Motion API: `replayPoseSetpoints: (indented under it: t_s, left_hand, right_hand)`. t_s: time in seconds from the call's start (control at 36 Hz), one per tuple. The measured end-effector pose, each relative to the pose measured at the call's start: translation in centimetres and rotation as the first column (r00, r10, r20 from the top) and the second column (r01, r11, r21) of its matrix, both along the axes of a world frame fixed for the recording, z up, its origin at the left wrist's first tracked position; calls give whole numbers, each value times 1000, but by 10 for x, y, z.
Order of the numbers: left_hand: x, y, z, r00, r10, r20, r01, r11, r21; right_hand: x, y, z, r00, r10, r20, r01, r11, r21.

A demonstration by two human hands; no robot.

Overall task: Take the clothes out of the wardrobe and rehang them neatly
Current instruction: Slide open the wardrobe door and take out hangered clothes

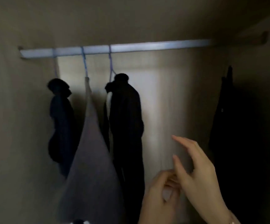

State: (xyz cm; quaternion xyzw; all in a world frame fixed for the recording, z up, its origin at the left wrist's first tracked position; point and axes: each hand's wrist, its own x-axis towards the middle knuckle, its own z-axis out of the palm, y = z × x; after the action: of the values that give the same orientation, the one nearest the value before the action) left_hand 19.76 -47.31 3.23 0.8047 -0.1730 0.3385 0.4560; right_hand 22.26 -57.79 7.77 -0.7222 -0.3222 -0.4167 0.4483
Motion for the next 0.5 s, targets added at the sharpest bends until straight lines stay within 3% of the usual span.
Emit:
replayPoseSetpoints:
  t_s: [0.14, 0.25, 0.33, 0.39, 0.5]
  left_hand:
    - [-57, 61, 57, 936, 218, 275, -231, 973, 14]
    - [-98, 100, 106, 827, 359, 432, -385, 922, -30]
    - [-108, 131, 142, 737, 472, 483, -505, 860, -69]
    - [-102, 153, 164, 704, 547, 454, -574, 814, -90]
    - [-70, 194, 196, 745, 638, 192, -624, 769, -138]
  right_hand:
    - [-10, 63, 59, 880, 475, -7, -470, 873, 128]
    - [-27, 104, 103, 733, 680, -8, -674, 728, 125]
    - [-29, 130, 131, 707, 703, -78, -698, 712, 78]
    - [-21, 147, 149, 754, 644, -130, -644, 763, 51]
    - [-1, 170, 175, 779, 537, -323, -559, 829, 31]
